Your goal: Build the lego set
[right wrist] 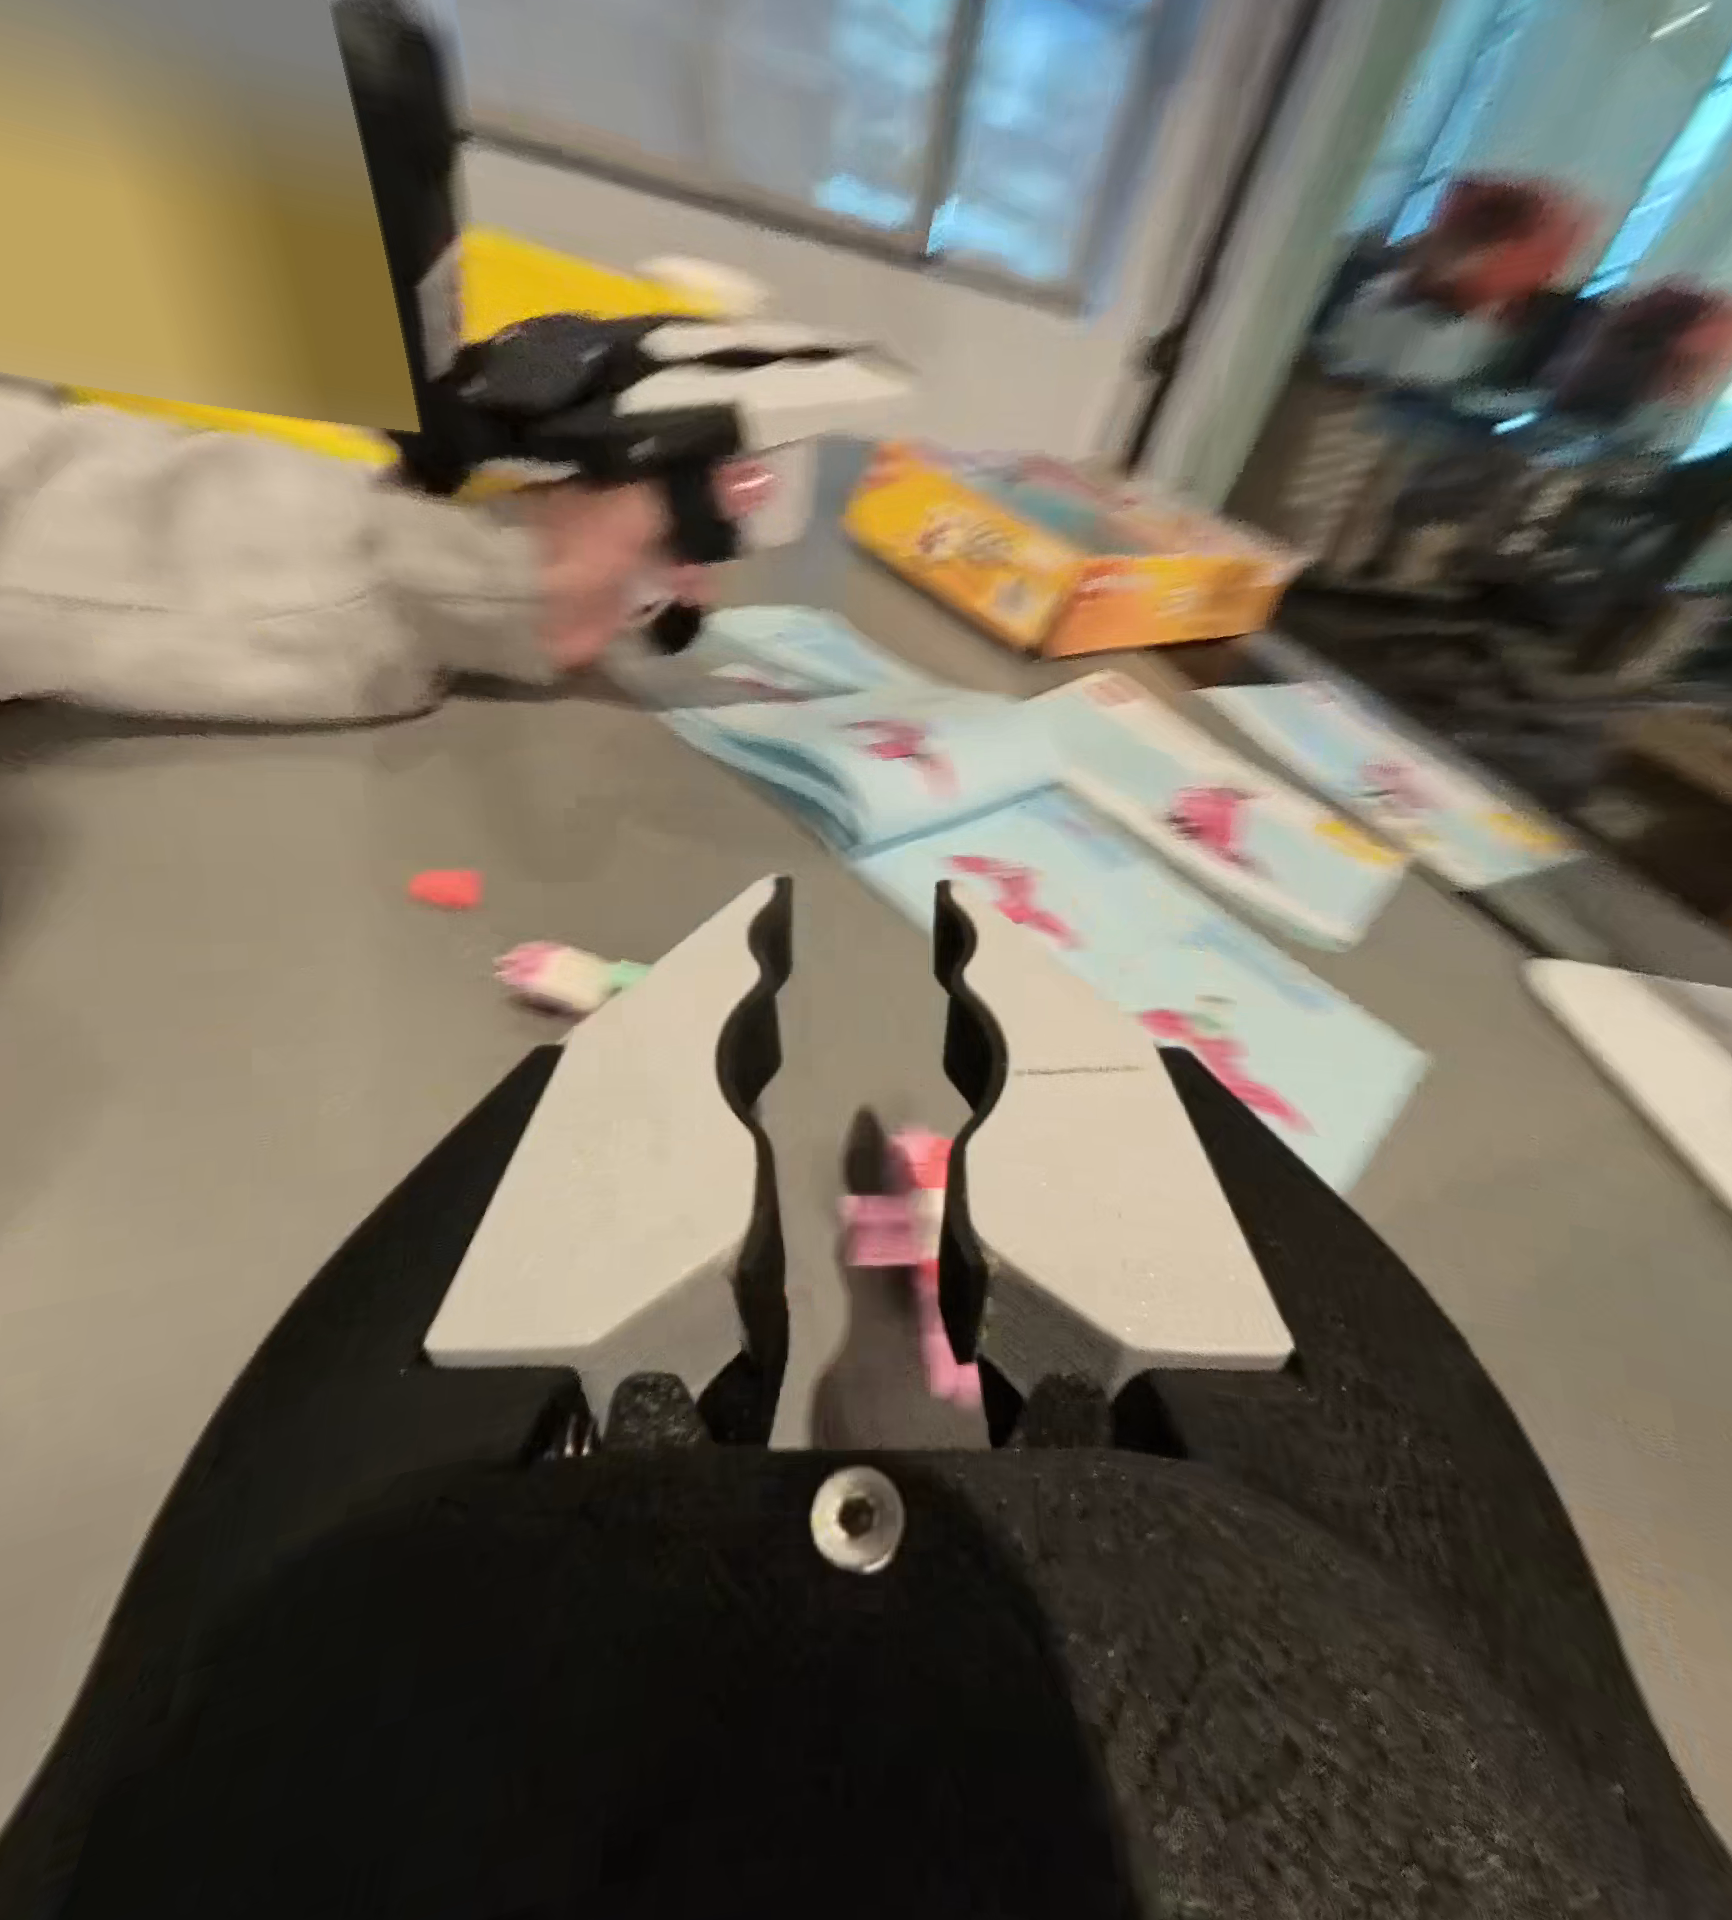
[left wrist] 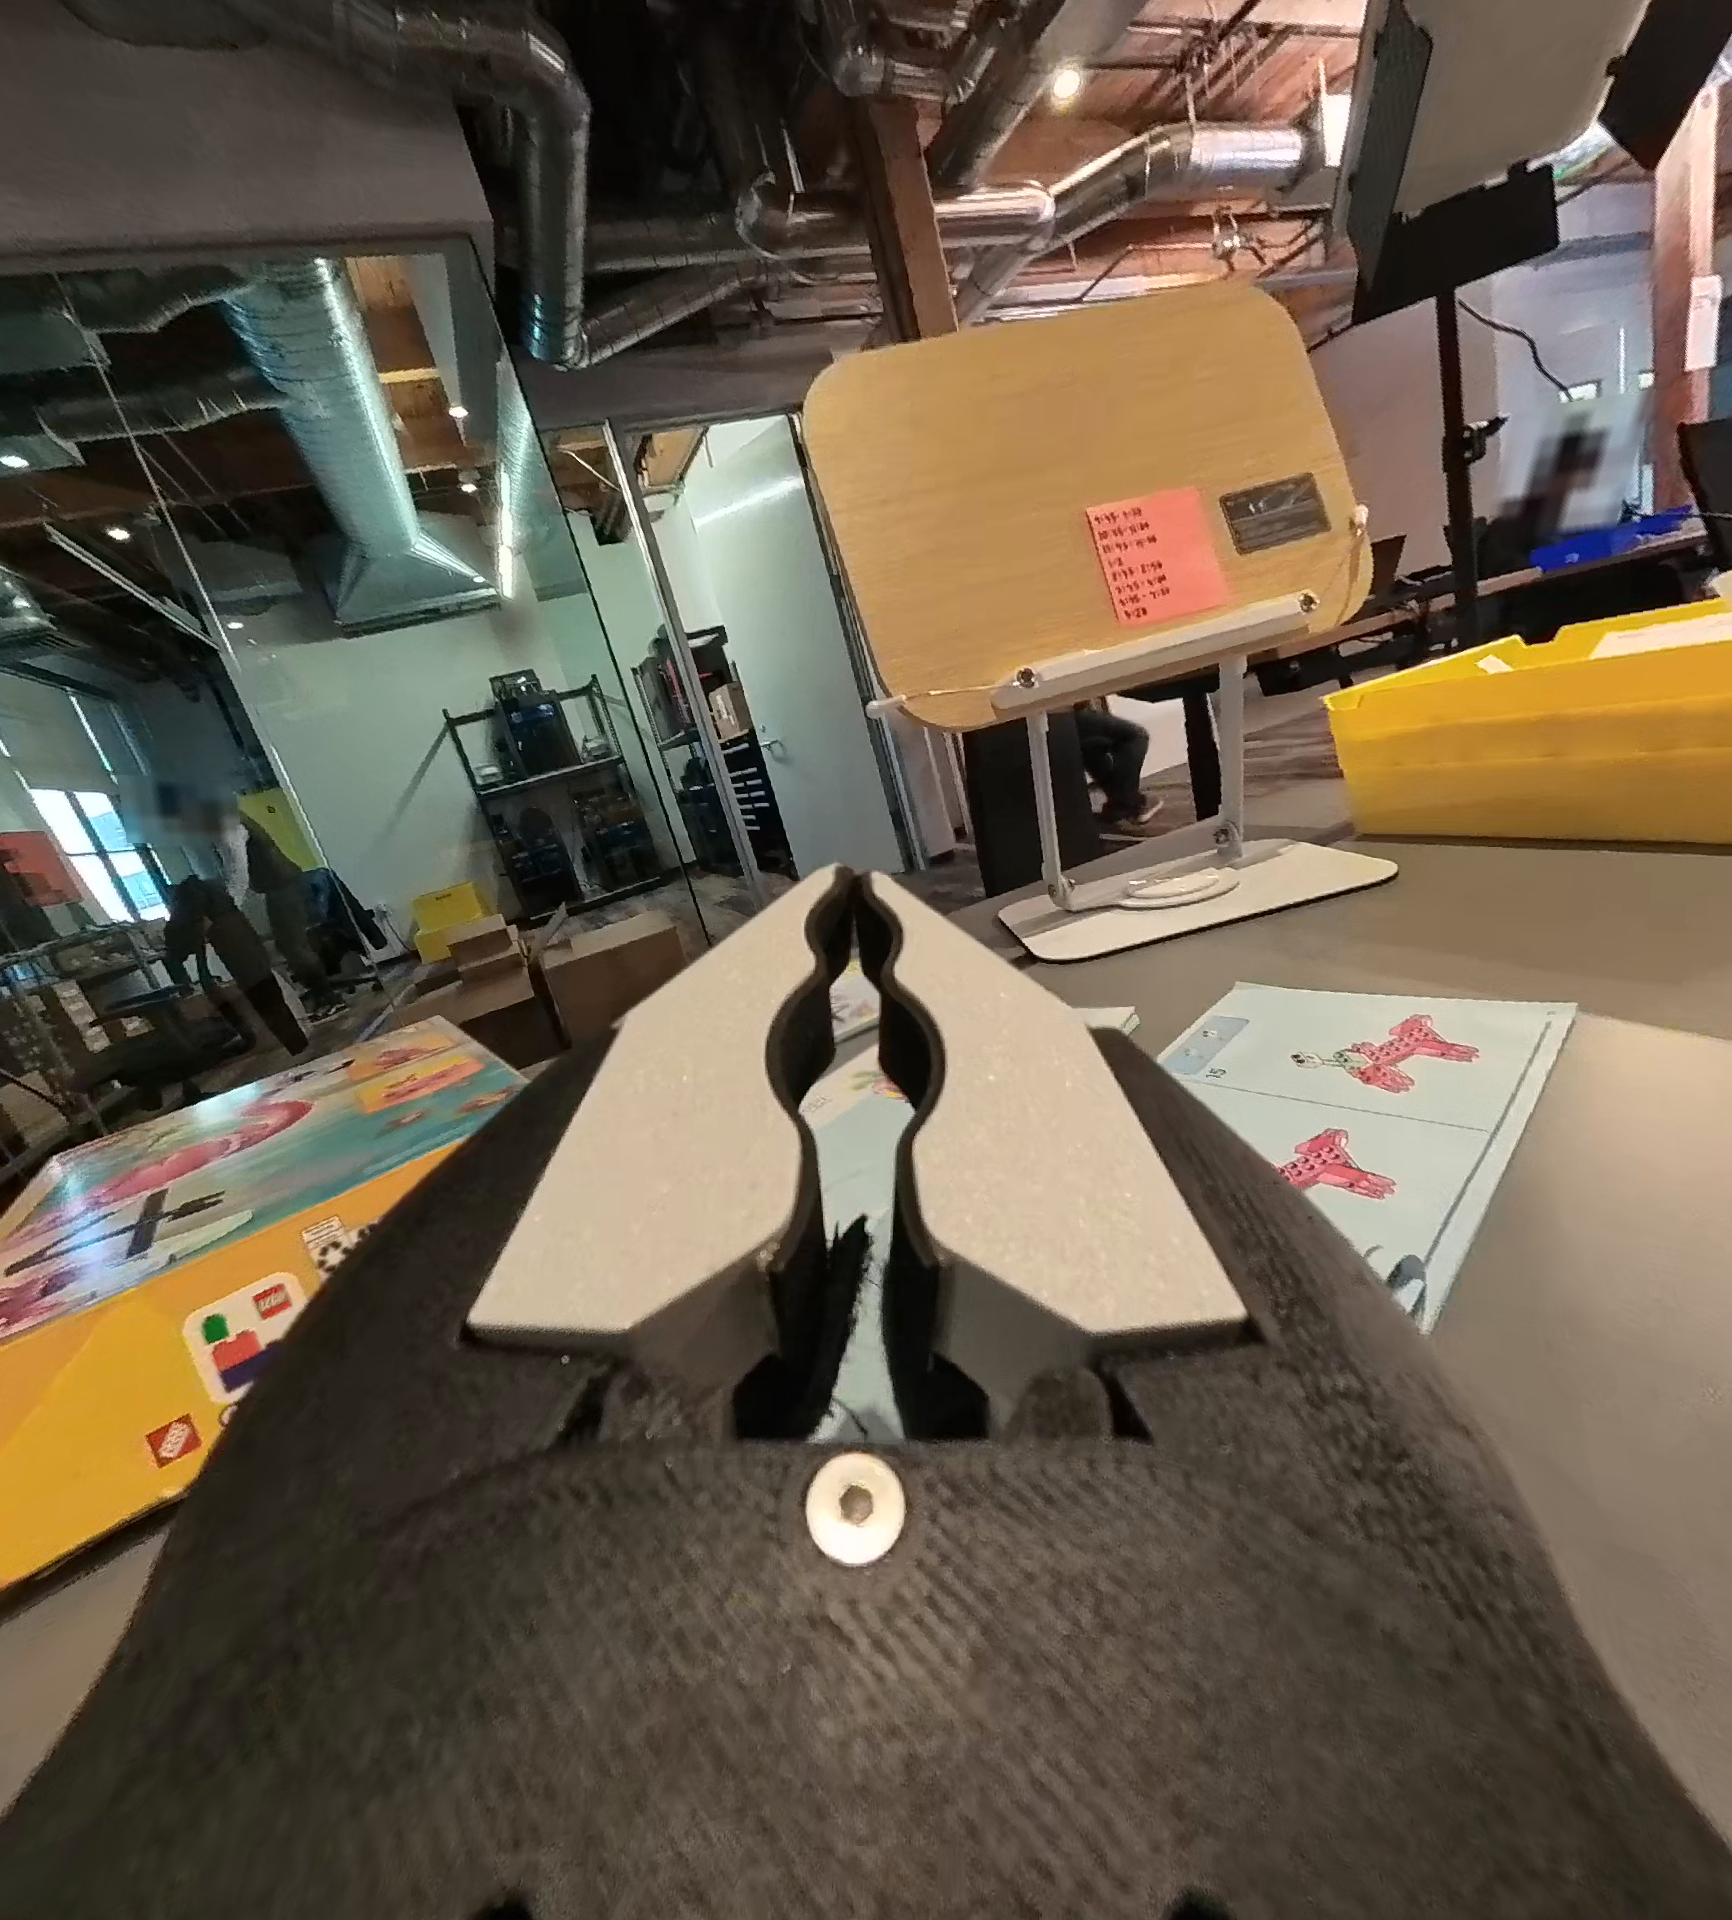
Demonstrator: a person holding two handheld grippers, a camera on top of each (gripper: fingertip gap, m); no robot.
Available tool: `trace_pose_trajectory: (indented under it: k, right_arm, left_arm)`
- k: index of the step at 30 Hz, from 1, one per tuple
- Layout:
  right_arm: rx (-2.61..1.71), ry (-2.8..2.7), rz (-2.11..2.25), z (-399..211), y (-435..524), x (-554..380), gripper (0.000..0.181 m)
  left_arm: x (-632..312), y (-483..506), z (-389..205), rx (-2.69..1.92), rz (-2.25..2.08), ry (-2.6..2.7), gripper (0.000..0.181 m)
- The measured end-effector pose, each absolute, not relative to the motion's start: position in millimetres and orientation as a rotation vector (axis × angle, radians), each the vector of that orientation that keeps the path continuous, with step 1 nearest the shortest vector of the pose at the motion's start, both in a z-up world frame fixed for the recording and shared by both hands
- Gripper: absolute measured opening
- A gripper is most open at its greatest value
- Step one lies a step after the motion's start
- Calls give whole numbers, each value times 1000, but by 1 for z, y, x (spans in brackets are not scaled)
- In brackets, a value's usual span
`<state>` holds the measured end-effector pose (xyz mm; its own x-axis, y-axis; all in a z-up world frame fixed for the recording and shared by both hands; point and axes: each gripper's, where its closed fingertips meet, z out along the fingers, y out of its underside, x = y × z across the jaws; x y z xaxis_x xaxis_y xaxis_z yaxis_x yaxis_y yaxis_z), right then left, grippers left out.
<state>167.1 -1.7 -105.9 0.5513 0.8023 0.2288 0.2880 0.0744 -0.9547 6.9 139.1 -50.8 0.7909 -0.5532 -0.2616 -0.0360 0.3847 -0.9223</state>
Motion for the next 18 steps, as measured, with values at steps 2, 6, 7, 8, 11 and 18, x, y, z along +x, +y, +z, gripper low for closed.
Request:
trace_pose_trajectory:
  k: [2,6,7,8,11,18]
  right_arm:
    - [-1589,-1104,534,-128,-17,146,34]
    - [-1771,-1233,695,-162,-37,127,46]
    - [-1802,-1246,698,-169,-38,127,46]
    - [-1829,-1256,680,-175,-38,129,46]
    - [-1877,-1246,640,-182,-34,133,43]
    - [-1949,-1225,612,-190,-31,136,38]
  left_arm:
    - [6,140,-51,-1148,-363,591,0]
    - [2,142,-50,-1154,-377,564,0]
    - [1,142,-50,-1154,-375,556,0]
    - [-1,143,-48,-1149,-366,547,0]
    - [-13,139,-35,-1088,-319,500,0]
    - [-25,144,-35,-1109,-345,436,0]
